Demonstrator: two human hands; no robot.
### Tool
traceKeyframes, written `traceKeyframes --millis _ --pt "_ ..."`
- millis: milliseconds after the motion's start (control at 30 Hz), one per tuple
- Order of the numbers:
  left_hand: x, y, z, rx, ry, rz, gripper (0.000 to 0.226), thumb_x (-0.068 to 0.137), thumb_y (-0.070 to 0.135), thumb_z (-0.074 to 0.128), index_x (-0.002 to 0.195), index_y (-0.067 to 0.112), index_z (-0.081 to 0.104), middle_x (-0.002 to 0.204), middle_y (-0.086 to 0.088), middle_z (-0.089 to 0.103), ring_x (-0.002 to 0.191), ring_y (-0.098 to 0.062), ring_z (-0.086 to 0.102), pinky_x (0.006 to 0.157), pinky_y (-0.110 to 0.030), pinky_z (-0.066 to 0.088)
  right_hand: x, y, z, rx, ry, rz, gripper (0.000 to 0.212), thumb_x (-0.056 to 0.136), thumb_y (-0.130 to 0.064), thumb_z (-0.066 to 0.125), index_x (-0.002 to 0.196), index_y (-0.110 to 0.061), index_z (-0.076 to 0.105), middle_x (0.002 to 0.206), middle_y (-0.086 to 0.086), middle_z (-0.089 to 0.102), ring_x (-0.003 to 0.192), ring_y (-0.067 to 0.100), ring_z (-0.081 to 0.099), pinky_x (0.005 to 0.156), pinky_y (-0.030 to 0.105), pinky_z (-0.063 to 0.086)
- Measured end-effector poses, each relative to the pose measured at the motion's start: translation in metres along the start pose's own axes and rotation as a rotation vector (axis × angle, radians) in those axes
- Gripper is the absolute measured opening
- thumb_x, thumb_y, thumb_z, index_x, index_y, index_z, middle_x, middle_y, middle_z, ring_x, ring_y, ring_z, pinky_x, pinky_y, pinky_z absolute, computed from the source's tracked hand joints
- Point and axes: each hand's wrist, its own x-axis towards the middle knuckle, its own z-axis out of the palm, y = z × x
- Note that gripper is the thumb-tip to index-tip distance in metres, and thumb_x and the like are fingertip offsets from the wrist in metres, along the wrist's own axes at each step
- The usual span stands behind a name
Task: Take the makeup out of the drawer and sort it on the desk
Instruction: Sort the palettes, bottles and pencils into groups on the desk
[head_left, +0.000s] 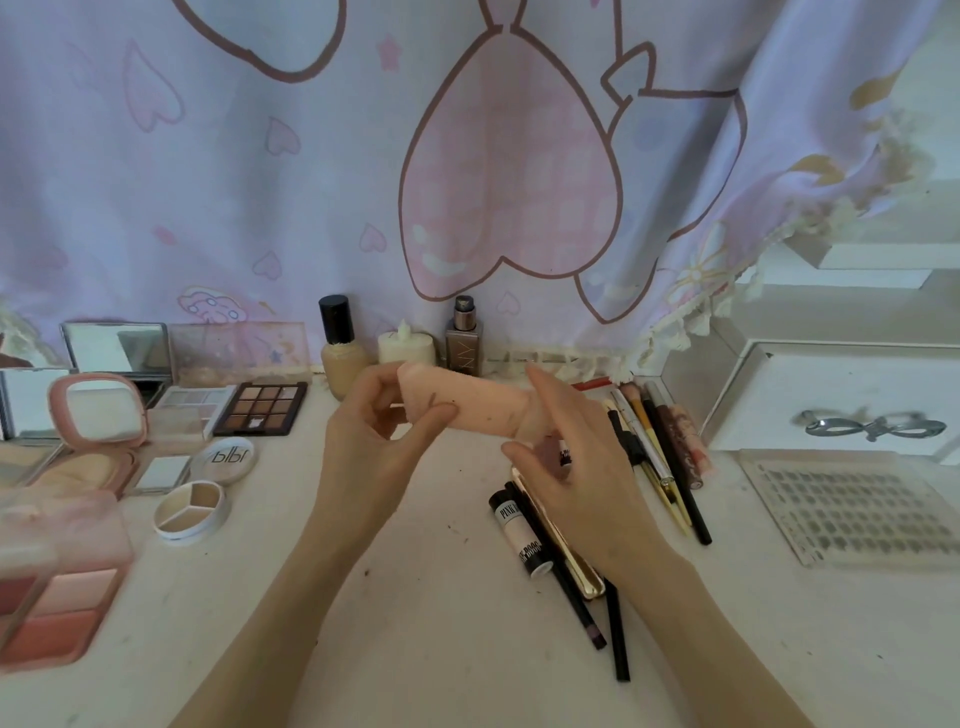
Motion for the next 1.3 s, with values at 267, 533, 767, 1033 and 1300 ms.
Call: traceKeyframes --millis 267,533,767,1033,1300 --pt "-0.005 0.008 0.006 -0.251 -0.121 0.033 0.036 0.074 0.014 0.073 0.104 0.022 0.057 0.081 0.01 0.07 0.071 -0.007 0.061 0.065 -0.017 0.049 0.001 -0.014 0.001 0.351 -0.17 0.263 0.009 0.085 -0.027 0.065 0.091 -0.032 0.061 0.087 -0.005 0.063 0.074 0.009 0.055 0.066 0.021 0.047" --pt "-0.015 -0.013 0.014 0.362 -0.372 0.378 0.046 0.074 0.048 0.061 0.115 0.039 0.043 0.101 0.02 0.048 0.086 0.002 0.048 0.072 -0.009 0.04 0.003 -0.008 -0.009 1.23 0.046 0.679 0.034 0.072 -0.015 0.063 0.105 -0.006 0.058 0.084 0.008 0.065 0.067 0.015 0.059 0.058 0.023 0.05" --pt "-0.014 -0.015 0.012 0.474 -0.263 0.488 0.044 0.08 0.041 0.058 0.118 0.023 0.045 0.101 0.022 0.038 0.087 0.011 0.043 0.077 -0.002 0.035 0.003 -0.015 -0.008 1.347 0.05 0.714 0.024 0.077 -0.024 0.062 0.095 -0.008 0.056 0.071 0.004 0.05 0.054 0.011 0.041 0.044 0.019 0.035" --pt "-0.015 -0.018 0.017 0.522 -0.326 0.498 0.042 0.097 0.048 0.021 0.106 0.015 0.046 0.103 0.005 0.041 0.083 0.0 0.042 0.077 -0.013 0.036 0.0 -0.018 -0.001 1.248 0.065 0.72 0.031 0.078 -0.034 0.06 0.092 -0.006 0.056 0.061 0.004 0.049 0.042 0.008 0.042 0.034 0.016 0.031" --pt "-0.016 -0.021 0.014 0.386 -0.289 0.244 0.041 0.088 0.06 0.026 0.116 0.033 0.041 0.1 0.018 0.047 0.086 0.005 0.048 0.073 -0.008 0.038 0.0 -0.022 0.002 1.28 0.074 0.725 0.041 0.071 -0.037 0.062 0.098 -0.006 0.056 0.062 0.003 0.053 0.045 0.009 0.047 0.036 0.017 0.038"
